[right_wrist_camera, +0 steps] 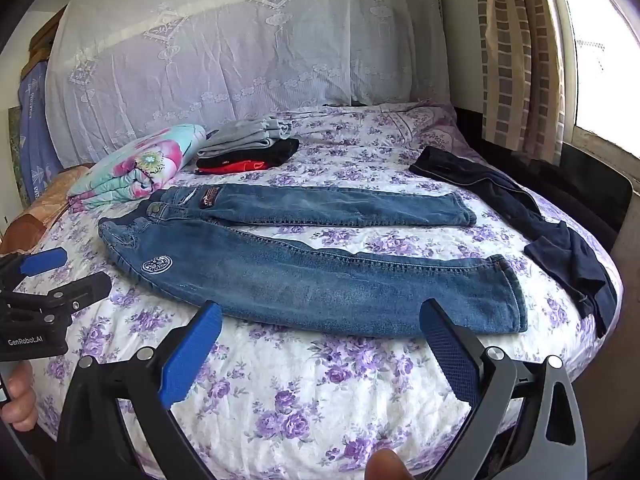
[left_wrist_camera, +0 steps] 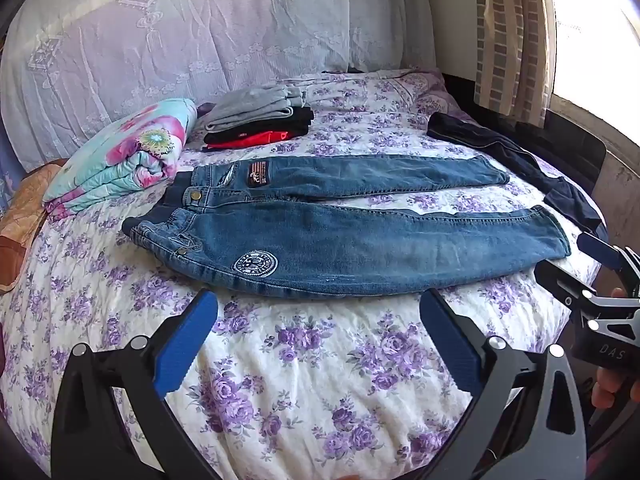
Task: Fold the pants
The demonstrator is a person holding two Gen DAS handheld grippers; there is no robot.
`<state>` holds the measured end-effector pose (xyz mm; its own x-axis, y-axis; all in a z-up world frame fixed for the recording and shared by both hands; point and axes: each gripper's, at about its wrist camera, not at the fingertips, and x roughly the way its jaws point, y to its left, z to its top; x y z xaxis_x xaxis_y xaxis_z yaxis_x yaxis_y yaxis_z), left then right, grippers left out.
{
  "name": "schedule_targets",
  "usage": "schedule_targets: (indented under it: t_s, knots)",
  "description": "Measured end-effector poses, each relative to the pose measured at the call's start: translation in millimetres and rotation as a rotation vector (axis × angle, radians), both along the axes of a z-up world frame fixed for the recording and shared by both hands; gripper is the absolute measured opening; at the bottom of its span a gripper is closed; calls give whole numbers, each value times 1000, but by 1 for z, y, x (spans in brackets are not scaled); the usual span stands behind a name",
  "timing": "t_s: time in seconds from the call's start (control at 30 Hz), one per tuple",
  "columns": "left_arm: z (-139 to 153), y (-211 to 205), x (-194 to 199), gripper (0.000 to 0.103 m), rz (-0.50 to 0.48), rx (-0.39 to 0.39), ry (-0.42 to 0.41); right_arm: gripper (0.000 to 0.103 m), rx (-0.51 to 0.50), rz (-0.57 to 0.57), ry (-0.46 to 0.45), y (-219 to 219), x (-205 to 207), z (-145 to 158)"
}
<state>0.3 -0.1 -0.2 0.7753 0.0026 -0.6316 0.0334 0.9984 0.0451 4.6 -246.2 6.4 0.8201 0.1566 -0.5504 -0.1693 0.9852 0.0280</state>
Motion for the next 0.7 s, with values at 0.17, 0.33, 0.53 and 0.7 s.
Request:
schedule_targets:
  t_s: [0.17, 0.33, 0.53, 0.7]
  knots:
    - [0, -1, 2, 99, 9, 4, 5, 100, 0, 4, -1, 5, -1, -3]
    - [-1, 1, 0, 99, -4, 0, -2, 100, -2, 6, 2, 4, -1, -1]
    - [0, 4, -1, 99, -4, -5, -2, 100, -1, 6, 5, 5, -1, -1]
    - [0, 2, -1, 99, -4, 2, -4, 100, 1, 7, 5, 3, 0, -1]
